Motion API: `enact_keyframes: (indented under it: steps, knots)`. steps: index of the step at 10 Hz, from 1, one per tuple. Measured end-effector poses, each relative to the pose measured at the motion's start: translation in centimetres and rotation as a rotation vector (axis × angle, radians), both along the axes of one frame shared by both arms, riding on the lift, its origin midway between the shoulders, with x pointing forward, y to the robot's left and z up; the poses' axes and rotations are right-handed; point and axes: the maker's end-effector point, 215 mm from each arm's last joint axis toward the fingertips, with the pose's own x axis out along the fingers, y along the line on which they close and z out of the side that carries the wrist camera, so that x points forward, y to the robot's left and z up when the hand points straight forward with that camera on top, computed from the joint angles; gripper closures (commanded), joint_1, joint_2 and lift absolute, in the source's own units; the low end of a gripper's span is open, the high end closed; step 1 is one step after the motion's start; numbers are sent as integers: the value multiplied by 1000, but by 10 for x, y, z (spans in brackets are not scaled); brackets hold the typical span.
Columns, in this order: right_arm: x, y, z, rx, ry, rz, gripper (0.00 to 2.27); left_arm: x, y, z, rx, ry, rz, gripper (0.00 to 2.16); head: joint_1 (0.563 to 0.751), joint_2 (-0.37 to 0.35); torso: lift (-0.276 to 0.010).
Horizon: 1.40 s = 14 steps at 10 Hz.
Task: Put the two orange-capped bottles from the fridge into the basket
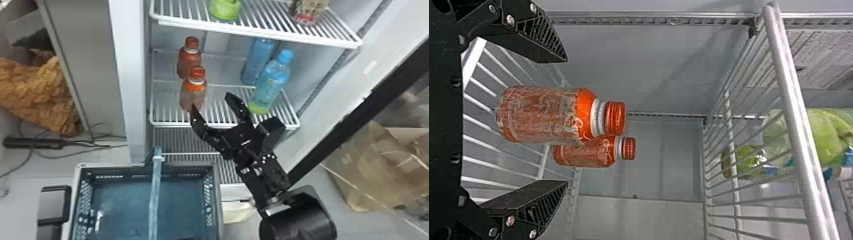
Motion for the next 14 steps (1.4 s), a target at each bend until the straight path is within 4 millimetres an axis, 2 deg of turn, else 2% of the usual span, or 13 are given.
enact_keyframes:
  steps: [4,7,8,10,12,14]
  knots:
    - [31,11,1,-35,-38,19,194,-1,-1,0,-1,0,-2,1202,695,-223,-235]
    - [55,10,-4,-34,-47,15,205,-1,-1,0,-1,0,-2,1202,695,-214,-235]
    - [59,13,-5,-31,-46,19,303,-1,-1,0,-1,0,-2,1202,695,-212,-235]
    - [62,22,-8,-11,-34,31,845,0,-1,0,-1,-1,-3,1202,695,-196,-235]
    - [61,30,-10,8,-24,46,906,0,-1,1,-1,-3,-7,1202,695,-183,-235]
    - [58,32,0,24,-46,51,906,0,-1,1,-1,-4,-8,1202,695,-182,-235]
